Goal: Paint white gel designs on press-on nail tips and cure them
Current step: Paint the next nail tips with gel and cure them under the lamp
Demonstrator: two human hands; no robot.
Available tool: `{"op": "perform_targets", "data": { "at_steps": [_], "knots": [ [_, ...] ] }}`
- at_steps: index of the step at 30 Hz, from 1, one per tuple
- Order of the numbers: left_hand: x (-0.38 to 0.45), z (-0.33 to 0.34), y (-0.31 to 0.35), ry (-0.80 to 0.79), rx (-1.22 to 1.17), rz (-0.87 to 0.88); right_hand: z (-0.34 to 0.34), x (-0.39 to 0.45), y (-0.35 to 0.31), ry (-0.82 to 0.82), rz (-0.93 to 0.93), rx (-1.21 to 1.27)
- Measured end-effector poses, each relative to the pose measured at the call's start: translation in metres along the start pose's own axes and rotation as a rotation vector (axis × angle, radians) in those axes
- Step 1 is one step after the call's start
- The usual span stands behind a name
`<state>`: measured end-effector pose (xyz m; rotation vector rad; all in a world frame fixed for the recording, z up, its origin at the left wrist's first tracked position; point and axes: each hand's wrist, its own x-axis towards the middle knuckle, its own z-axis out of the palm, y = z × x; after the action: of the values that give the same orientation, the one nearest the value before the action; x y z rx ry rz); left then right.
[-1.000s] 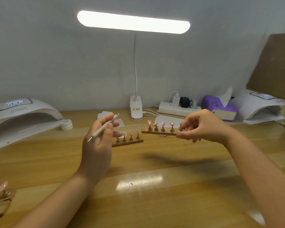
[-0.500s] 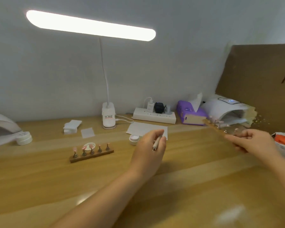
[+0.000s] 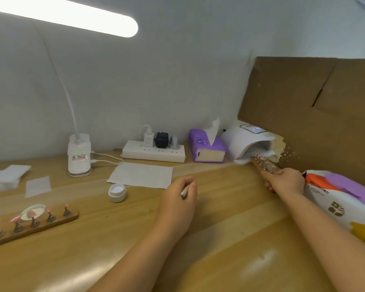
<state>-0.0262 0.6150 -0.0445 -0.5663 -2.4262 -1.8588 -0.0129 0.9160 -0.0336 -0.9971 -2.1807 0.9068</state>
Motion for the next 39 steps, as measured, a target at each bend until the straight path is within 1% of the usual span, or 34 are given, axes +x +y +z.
{"op": "perform_targets", "data": {
  "at_steps": [3,6,12,15,18,20,22,24,25,27,28,29,30,31,32,35,36,39],
  "knots": [
    [0.0,0.0,-0.002,-0.003,0.099,0.093,0.013,0.02,-0.004,0.003,0.019,0.045],
    [0.001,0.002,-0.002,-0.004,0.128,0.161,0.028,0.04,-0.007,0.027,0.027,0.055],
    [0.0,0.002,-0.004,-0.008,0.108,0.17,0.046,0.066,-0.018,0.073,0.002,-0.146],
    [-0.001,0.002,-0.004,-0.018,0.089,0.169,0.056,0.079,-0.023,0.097,0.036,-0.159],
    [0.0,0.001,-0.003,-0.024,0.09,0.17,0.062,0.091,-0.028,0.079,0.065,-0.141],
    [-0.001,0.0,-0.002,-0.029,0.096,0.158,0.064,0.096,-0.029,0.044,0.061,-0.087],
    [-0.001,-0.001,-0.001,-0.032,0.097,0.161,0.063,0.094,-0.027,0.039,0.029,-0.09],
    [0.0,-0.001,-0.001,-0.031,0.103,0.16,0.06,0.087,-0.027,0.048,-0.061,-0.136],
    [-0.001,-0.001,-0.001,-0.028,0.107,0.159,0.056,0.082,-0.027,0.059,-0.14,-0.224],
    [-0.001,-0.002,-0.001,-0.016,0.112,0.153,0.044,0.076,-0.033,0.128,-0.406,-0.5],
    [-0.002,-0.002,-0.001,-0.017,0.119,0.154,0.038,0.076,-0.037,0.167,-0.563,-0.565],
    [-0.003,-0.002,-0.001,-0.023,0.131,0.163,0.033,0.078,-0.044,0.196,-0.691,-0.579],
    [-0.004,-0.001,0.0,-0.029,0.147,0.18,0.029,0.08,-0.053,0.201,-0.768,-0.563],
    [-0.006,-0.002,0.0,-0.034,0.16,0.201,0.027,0.087,-0.061,0.187,-0.775,-0.527],
    [-0.007,-0.001,0.0,-0.037,0.167,0.218,0.027,0.095,-0.068,0.15,-0.715,-0.496],
    [-0.009,-0.002,0.001,-0.016,0.154,0.227,0.028,0.121,-0.081,-0.062,-0.367,-0.449],
    [-0.009,-0.002,0.001,-0.009,0.15,0.225,0.028,0.129,-0.082,-0.095,-0.298,-0.46],
    [-0.009,-0.003,0.001,-0.009,0.147,0.23,0.033,0.149,-0.091,-0.157,-0.256,-0.543]
  ]
}}
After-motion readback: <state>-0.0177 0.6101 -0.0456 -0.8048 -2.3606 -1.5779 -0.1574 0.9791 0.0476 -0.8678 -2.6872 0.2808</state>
